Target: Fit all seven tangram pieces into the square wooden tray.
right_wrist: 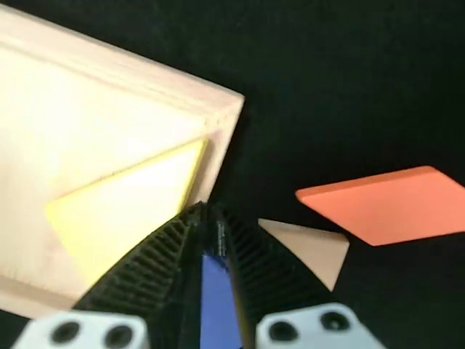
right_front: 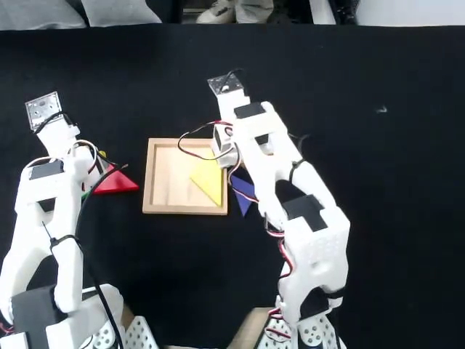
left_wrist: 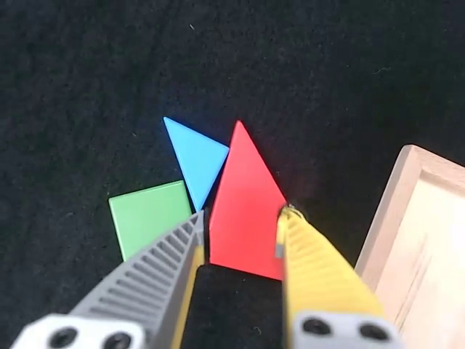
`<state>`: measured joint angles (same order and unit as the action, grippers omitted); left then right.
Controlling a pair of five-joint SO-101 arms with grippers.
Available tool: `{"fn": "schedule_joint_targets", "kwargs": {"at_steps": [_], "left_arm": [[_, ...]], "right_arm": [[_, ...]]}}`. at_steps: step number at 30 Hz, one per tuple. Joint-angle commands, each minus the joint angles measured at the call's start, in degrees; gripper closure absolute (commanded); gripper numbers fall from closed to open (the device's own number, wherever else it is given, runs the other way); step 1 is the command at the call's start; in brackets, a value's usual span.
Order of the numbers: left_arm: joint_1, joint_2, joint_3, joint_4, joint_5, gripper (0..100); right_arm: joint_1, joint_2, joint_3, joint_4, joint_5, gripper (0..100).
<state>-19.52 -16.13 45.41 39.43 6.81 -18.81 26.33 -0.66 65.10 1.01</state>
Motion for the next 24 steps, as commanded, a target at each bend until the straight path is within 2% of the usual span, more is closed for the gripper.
{"fn": "schedule_joint_targets", "kwargs": {"at_steps": [1, 8, 15, 18, 21, 24], "left_arm": [[-0.40, -0.70, -0.75, -0.97, 0.62, 83], [-0.40, -0.70, -0.75, -0.97, 0.62, 83], [-0.40, -0.70, -0.84, -0.97, 0.62, 83], [-0.40, -0.70, -0.84, -0.97, 0.62, 83], [-0.40, -0.70, -0.84, -0.97, 0.62, 83], [-0.40, -0.70, -0.75, -0.97, 0.62, 83]], "right_arm": [[-3.08, -0.57, -2.86, -0.53, 0.35, 98.8], [-3.69, -0.84, -2.95, -0.35, 0.35, 98.7], [-3.16, -10.33, -2.07, 2.81, 0.44, 98.7], [-5.71, -12.18, -0.04, -3.16, 1.76, 98.8], [-9.67, -10.24, 1.54, -10.99, 8.44, 98.8], [-10.81, -6.11, -0.04, -11.34, 9.32, 98.8]]}}
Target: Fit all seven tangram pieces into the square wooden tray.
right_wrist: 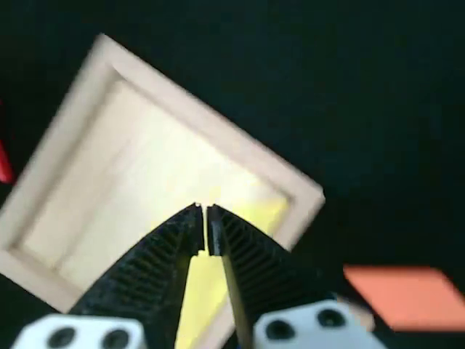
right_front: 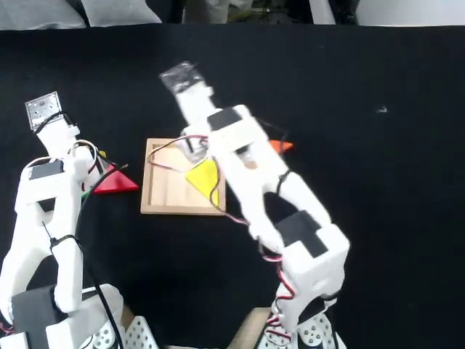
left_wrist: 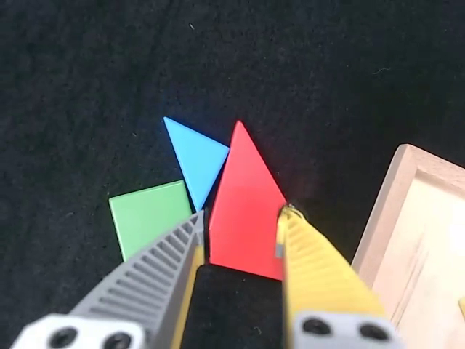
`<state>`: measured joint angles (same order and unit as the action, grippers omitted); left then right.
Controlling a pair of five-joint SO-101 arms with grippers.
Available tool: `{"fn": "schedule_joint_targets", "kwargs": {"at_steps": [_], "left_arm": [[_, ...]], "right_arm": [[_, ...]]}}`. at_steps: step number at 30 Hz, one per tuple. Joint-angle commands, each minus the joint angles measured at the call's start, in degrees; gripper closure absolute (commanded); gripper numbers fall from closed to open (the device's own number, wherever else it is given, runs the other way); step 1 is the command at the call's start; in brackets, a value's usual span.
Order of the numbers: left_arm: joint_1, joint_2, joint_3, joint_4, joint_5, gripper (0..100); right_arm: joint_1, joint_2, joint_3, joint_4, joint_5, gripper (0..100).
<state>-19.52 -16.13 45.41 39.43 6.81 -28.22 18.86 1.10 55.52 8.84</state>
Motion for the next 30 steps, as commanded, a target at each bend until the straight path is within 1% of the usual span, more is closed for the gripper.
{"fn": "schedule_joint_targets", "kwargs": {"at_steps": [1, 9, 16, 20, 23, 25, 28, 30], "left_arm": [[-0.40, -0.70, -0.75, -0.97, 0.62, 83], [-0.40, -0.70, -0.75, -0.97, 0.62, 83], [-0.40, -0.70, -0.75, -0.97, 0.62, 83], [-0.40, -0.70, -0.84, -0.97, 0.53, 83], [-0.40, -1.32, -0.84, -0.97, 0.53, 83], [-0.40, -1.41, -0.92, -1.23, 0.62, 83], [-0.40, -1.41, -0.31, -3.34, 4.31, 83], [-0.48, -1.41, -0.31, -3.52, 6.33, 83]], "right_arm": [[-1.23, 2.86, -2.68, -1.49, 1.49, 98.8], [0.79, 11.56, -10.59, 5.71, 1.85, 98.8], [0.88, 11.65, -11.47, 7.38, 1.76, 98.8], [1.14, 4.70, -11.38, 11.08, 1.58, 98.8], [2.90, -4.53, -9.71, 14.42, 1.49, 98.8], [5.54, -11.74, -6.29, 14.68, 1.49, 98.8], [9.76, -20.70, 2.86, 9.76, 1.49, 98.8], [12.04, -25.10, 11.21, 3.52, 1.41, 98.8]]}}
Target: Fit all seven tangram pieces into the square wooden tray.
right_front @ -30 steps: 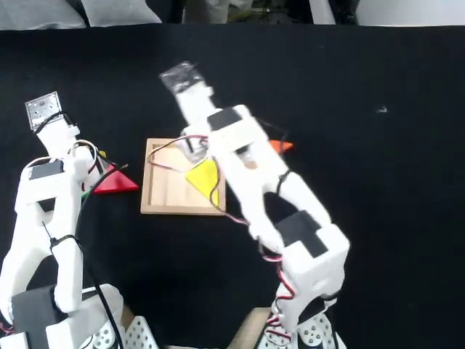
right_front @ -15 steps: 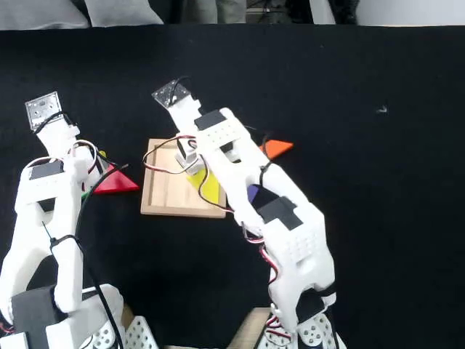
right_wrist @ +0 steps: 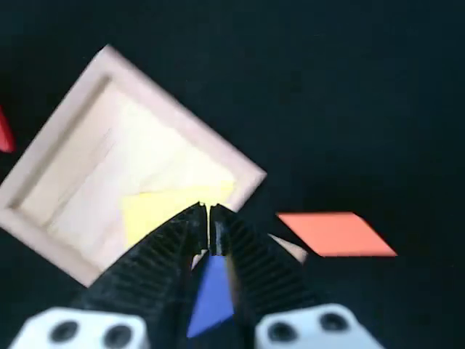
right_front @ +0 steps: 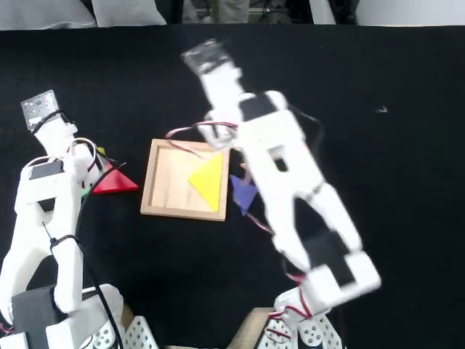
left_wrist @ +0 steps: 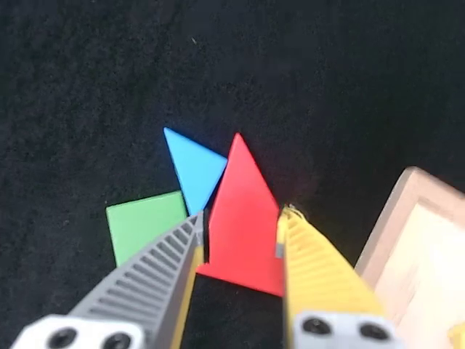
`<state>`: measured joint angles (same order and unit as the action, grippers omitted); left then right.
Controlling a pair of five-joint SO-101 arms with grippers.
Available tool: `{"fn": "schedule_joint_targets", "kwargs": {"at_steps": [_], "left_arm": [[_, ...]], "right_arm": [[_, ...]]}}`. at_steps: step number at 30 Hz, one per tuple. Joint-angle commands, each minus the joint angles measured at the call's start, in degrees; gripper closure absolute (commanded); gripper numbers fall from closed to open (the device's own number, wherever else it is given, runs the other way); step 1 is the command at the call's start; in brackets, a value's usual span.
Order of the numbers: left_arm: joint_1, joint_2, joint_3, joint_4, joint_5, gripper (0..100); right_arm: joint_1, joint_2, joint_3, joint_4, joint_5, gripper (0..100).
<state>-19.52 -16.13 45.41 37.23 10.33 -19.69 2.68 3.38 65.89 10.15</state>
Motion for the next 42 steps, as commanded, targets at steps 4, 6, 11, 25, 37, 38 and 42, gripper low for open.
{"fn": "schedule_joint_targets", "kwargs": {"at_steps": [4, 6, 11, 25, 37, 38, 42], "left_arm": [[-0.04, -0.88, -0.31, -1.32, 2.90, 83], [0.13, -0.70, -0.22, -1.23, 2.90, 83], [0.04, -0.70, 1.01, -1.58, 2.02, 83], [2.68, -1.41, -13.05, 31.74, 17.49, 83], [5.58, -1.32, -12.88, 29.98, 41.05, 69], [5.23, -1.32, -12.26, 28.75, 41.23, 69], [1.27, -0.79, -10.51, 24.09, 41.05, 69]], "right_arm": [[5.45, -14.29, 22.55, -16.70, -1.67, 98.7], [6.15, -15.52, 25.71, -18.29, -5.10, 98.7], [12.66, -15.87, 28.35, -18.90, -9.49, 98.7], [19.52, -15.87, 37.41, -32.79, -13.98, 98.7], [19.52, -12.09, 36.00, -33.32, -13.80, 98.7], [19.52, -10.86, 35.21, -33.41, -13.80, 98.7], [19.52, -5.58, 31.69, -32.88, -12.40, 98.7]]}}
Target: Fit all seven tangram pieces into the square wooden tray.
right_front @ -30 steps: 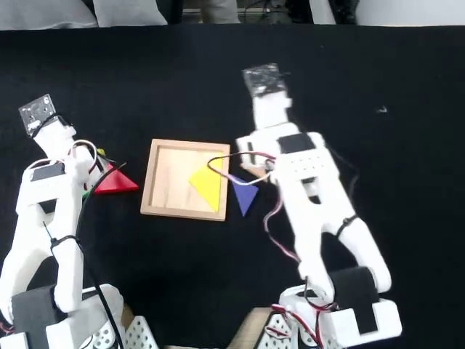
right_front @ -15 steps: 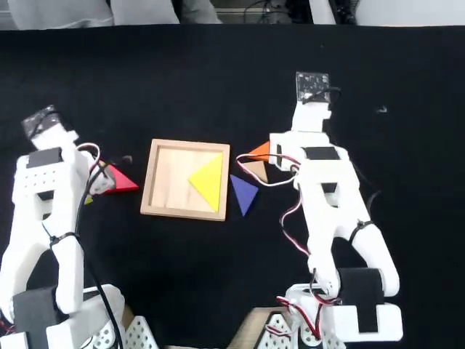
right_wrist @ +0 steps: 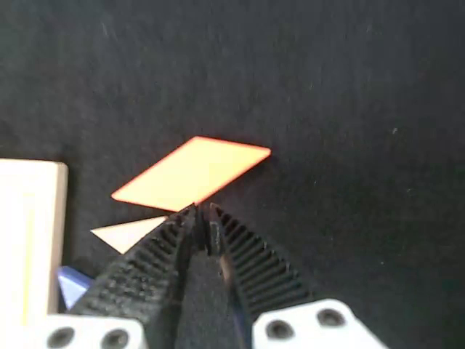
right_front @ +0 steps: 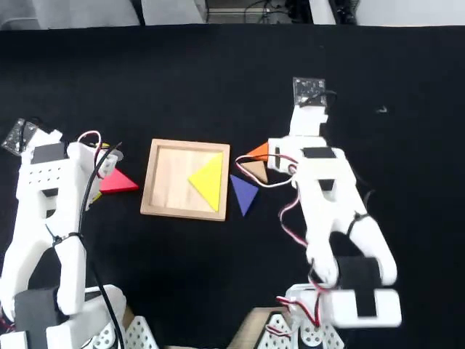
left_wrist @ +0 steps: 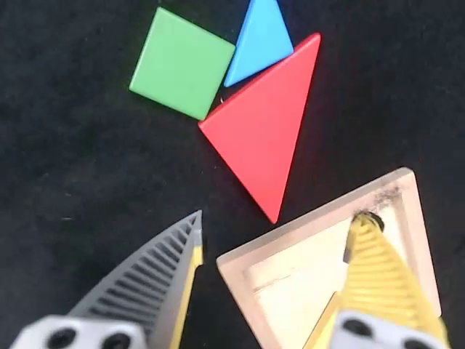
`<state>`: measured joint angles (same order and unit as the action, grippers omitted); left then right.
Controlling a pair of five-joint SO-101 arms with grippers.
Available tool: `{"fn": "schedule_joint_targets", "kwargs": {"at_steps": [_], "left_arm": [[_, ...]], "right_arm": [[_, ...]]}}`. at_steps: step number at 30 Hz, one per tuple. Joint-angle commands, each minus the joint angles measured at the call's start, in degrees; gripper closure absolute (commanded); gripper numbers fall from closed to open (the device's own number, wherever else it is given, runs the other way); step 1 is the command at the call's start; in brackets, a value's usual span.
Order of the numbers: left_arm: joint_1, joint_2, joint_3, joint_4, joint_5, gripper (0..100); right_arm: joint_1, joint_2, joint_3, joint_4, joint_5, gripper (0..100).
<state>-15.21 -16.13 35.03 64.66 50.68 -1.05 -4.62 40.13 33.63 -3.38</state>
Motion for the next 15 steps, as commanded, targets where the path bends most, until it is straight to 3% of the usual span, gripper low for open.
{"fn": "schedule_joint_targets", "kwargs": {"at_steps": [1, 6, 15], "left_arm": [[-4.18, 0.00, -0.04, -4.66, 0.53, 69], [-5.49, 10.20, -2.95, -6.77, -4.48, 69], [-3.30, 26.37, -21.76, 5.10, -6.07, 69]], "right_arm": [[0.88, 2.77, -5.85, -0.62, 2.20, 98.7], [0.88, 4.62, -7.25, -0.53, 3.16, 98.7], [0.88, 4.44, -7.16, -0.53, 3.25, 98.7]]}}
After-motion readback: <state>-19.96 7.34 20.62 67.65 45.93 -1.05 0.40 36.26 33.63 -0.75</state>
